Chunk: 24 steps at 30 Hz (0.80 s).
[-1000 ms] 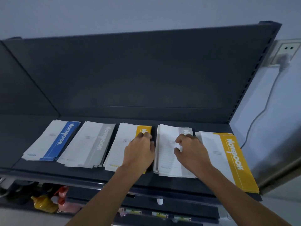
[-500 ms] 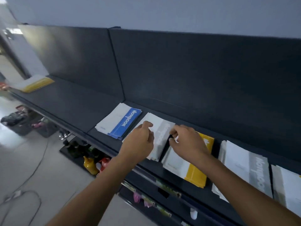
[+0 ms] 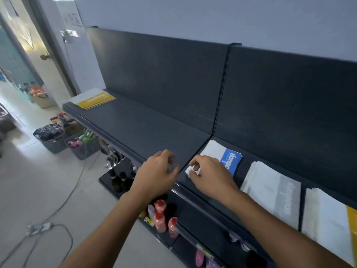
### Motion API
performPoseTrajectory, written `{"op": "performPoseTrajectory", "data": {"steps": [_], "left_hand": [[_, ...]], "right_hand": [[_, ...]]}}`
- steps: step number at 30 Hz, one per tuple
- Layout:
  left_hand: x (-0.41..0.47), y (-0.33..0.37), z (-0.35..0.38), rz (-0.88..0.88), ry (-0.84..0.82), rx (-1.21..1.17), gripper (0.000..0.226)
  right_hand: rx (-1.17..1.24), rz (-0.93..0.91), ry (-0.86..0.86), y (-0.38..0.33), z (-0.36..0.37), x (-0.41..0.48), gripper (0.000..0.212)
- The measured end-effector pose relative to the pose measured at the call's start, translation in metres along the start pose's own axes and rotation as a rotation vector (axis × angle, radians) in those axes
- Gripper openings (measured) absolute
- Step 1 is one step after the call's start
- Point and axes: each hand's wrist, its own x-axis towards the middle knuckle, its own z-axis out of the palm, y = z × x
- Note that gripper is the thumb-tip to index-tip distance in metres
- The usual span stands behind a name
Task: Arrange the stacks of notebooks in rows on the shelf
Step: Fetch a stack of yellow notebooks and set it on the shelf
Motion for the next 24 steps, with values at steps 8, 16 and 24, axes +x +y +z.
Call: {"op": "performPoseTrajectory", "data": {"steps": [8, 16, 24], "left_hand": [[0.025, -0.122, -0.071, -0.091, 0.038, 0.032, 0.035], [0.074, -0.242, -0.125, -0.158, 0.065, 0.043, 0.022], [0.13, -0.355, -0.171, -0.193, 0.054, 0.072, 0.022]], "right_hand": [[-0.035, -0.126, -0.042, -0.1, 0.047, 0.09, 0.017], [-0.019, -0.206, -0.077, -0.187, 0.114, 0.195, 0.014], [0.005, -0.2, -0.076, -0.261, 0.168, 0.297, 0.013]]}}
